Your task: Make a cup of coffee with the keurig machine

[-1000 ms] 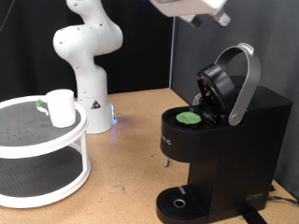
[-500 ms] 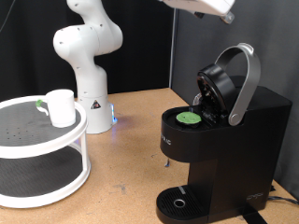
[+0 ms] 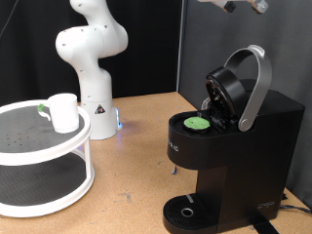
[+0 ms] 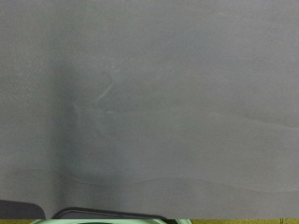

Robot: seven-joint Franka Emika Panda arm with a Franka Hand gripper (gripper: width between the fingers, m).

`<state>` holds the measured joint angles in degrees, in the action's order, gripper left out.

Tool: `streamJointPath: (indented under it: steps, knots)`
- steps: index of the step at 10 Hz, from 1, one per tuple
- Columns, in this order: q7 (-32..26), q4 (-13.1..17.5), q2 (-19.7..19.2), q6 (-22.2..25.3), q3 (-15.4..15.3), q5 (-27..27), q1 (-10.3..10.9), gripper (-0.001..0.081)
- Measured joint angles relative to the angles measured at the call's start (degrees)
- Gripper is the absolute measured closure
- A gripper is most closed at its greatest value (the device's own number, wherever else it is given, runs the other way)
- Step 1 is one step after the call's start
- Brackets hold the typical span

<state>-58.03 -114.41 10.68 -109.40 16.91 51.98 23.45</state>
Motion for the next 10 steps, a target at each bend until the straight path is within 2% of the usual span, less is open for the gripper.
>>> streamJointPath:
  steps: [4,9,10]
  knots:
    - [3.25,2.26,-1.35,1.1,-2.33,-1.38,0.51,0.0001]
    - [4.73,2.48,-3.57,-1.04,-4.81,-2.82,0.59,0.0001]
    - [4.73,2.49,-4.08,-1.09,-5.17,-2.86,0.62,0.0107]
